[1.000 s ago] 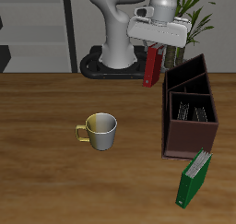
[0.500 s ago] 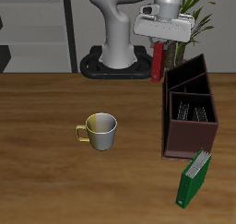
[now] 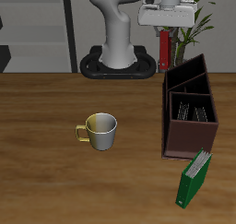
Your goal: Place the left yellow book into the left desk caddy's right compartment and place the right yellow book into the left desk caddy's right compartment and place the red book into the left desk caddy's left compartment
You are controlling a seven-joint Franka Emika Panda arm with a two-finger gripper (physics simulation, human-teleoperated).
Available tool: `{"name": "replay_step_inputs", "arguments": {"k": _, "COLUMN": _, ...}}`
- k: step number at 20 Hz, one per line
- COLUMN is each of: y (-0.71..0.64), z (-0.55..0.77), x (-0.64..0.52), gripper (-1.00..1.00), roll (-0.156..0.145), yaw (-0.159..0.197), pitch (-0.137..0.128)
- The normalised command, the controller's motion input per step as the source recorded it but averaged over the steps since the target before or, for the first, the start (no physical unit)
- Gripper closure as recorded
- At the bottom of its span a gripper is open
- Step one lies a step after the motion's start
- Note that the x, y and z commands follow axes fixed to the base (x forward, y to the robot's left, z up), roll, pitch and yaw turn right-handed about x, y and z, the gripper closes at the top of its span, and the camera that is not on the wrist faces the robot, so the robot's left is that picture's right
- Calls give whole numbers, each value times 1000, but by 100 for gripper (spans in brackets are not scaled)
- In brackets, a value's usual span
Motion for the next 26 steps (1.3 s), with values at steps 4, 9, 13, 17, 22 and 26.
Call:
{"name": "replay_step_inputs", "arguments": {"k": 4, "y": 50, "z": 238, "x": 1, "gripper": 100, "roll": 17, "yaw": 2, "pitch": 15}}
{"name": "replay_step_inputs", "arguments": {"k": 9, "y": 176, "z": 48, "x": 261, "gripper": 100, "roll": 78, "yaw": -72, "pitch": 118}}
{"name": "replay_step_inputs", "arguments": {"k": 13, "y": 194, "z": -44, "x": 146, "gripper": 100, "roll": 70, "yaw": -71, "pitch": 96}}
{"name": "replay_step_inputs", "arguments": {"k": 17, "y": 195, "z": -116, "x": 11, "gripper": 100, "roll": 62, "yaw": -11, "pitch": 75}}
{"name": "replay_step_inputs", "arguments": {"k": 22, "y": 77, "z": -39, "x": 114, "gripper": 100, "roll": 23, "yaw": -25, "pitch": 78}}
{"name": "replay_step_inputs", "arguments": {"k": 26, "y": 198, "z": 30, "x": -12, "gripper": 100, "roll": 27, "yaw": 15, "pitch": -4}}
